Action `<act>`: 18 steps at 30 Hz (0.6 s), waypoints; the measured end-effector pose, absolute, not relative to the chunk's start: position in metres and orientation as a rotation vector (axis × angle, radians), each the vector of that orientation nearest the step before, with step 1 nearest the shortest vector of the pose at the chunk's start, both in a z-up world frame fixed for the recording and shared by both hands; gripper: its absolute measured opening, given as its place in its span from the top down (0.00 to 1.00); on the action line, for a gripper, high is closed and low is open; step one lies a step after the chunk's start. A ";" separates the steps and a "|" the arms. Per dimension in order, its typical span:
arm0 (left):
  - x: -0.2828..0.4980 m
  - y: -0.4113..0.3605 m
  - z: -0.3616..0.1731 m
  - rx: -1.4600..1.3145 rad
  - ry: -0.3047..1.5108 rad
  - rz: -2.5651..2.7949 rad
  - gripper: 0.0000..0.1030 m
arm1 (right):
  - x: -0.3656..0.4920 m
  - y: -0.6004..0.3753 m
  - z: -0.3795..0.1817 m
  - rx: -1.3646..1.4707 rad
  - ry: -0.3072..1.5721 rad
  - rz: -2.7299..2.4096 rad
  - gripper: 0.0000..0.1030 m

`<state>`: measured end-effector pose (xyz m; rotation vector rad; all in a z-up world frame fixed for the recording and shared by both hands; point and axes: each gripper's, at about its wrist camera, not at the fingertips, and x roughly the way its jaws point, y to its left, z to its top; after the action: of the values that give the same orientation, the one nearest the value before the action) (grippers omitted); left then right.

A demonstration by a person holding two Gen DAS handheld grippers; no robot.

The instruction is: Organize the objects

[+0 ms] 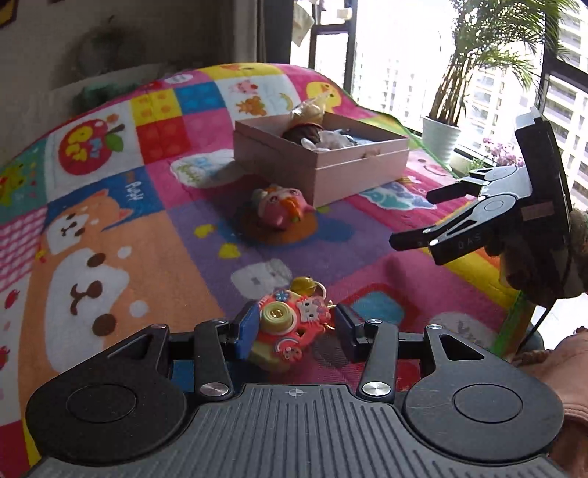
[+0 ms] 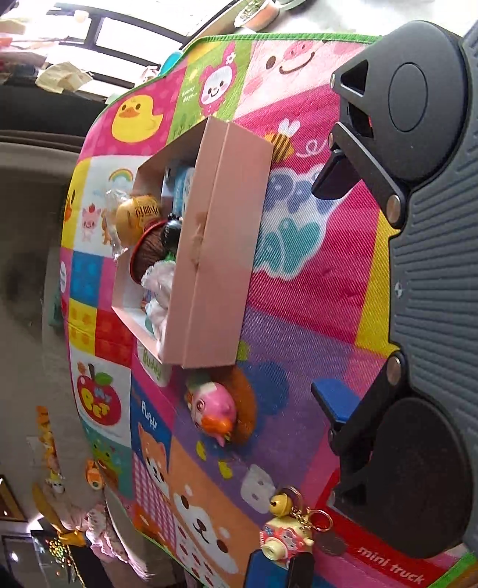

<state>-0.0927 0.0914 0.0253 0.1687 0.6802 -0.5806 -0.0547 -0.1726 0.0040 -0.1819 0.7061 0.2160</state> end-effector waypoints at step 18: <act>-0.059 0.133 0.026 0.097 0.681 -0.264 0.52 | -0.058 -0.168 0.002 -0.219 0.696 0.230 0.00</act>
<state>-0.0590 0.1327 0.0256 0.0970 0.6809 -0.2635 -0.0582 -0.1683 0.0021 -0.2192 0.6956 0.2302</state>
